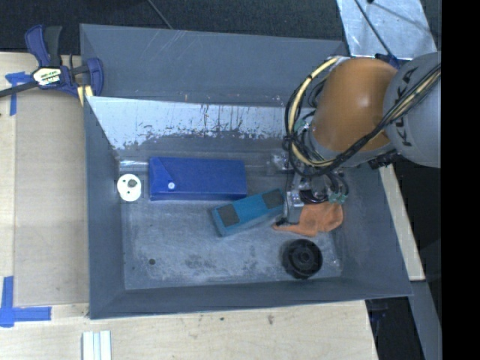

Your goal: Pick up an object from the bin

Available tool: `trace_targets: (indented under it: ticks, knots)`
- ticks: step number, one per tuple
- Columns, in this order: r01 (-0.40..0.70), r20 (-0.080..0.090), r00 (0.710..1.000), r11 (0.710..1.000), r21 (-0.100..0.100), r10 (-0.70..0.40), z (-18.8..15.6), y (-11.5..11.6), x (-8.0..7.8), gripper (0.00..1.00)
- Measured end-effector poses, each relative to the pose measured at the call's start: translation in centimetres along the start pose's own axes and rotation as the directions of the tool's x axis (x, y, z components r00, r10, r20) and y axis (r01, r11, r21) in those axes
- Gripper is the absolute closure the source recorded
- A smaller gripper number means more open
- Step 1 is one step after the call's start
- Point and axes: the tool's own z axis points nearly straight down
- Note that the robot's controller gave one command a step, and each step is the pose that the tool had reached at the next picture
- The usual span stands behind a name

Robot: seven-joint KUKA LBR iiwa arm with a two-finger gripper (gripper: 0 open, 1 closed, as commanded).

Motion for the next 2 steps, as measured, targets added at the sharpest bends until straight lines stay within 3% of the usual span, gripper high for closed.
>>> trace_targets:
  ticks: [1, 2]
  knots:
    - [-0.027, -0.005, 1.0, 1.0, -0.001, 0.027, 1.7, -0.5, 0.9, 0.0]
    - [-0.062, -0.002, 0.998, 0.998, -0.001, 0.062, 4.6, -1.0, -0.4, 0.0]
